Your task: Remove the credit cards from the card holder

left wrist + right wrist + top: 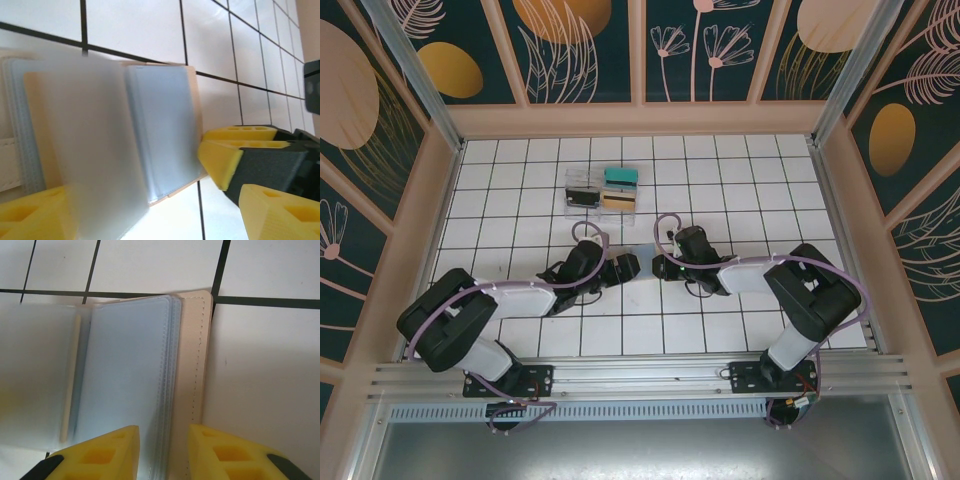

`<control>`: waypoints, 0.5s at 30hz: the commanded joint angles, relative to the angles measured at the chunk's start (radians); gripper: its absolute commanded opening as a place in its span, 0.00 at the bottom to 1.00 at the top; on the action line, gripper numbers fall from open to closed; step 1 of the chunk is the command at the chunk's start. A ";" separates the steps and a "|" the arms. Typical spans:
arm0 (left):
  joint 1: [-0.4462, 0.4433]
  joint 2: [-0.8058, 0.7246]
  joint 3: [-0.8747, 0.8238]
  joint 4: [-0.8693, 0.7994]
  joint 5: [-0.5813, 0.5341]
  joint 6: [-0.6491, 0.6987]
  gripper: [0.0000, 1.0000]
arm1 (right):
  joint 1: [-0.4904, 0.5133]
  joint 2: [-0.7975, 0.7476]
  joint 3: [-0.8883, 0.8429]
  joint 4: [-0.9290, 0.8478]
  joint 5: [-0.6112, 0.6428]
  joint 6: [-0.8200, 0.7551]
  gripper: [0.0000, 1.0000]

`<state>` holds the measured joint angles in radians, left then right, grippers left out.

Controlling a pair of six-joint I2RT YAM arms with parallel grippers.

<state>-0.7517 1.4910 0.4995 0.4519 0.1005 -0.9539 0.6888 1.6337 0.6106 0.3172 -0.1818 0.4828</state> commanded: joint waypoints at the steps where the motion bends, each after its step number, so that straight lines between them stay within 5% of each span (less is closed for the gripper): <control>1: -0.001 -0.027 0.022 0.031 0.026 0.022 0.81 | 0.011 0.025 0.004 -0.004 -0.007 0.019 0.32; 15: -0.057 0.154 0.159 0.123 0.093 0.015 0.79 | -0.025 -0.189 -0.092 0.000 0.102 0.048 0.33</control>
<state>-0.7959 1.6089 0.6273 0.5320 0.1722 -0.9440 0.6819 1.5318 0.5480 0.3130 -0.1314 0.5087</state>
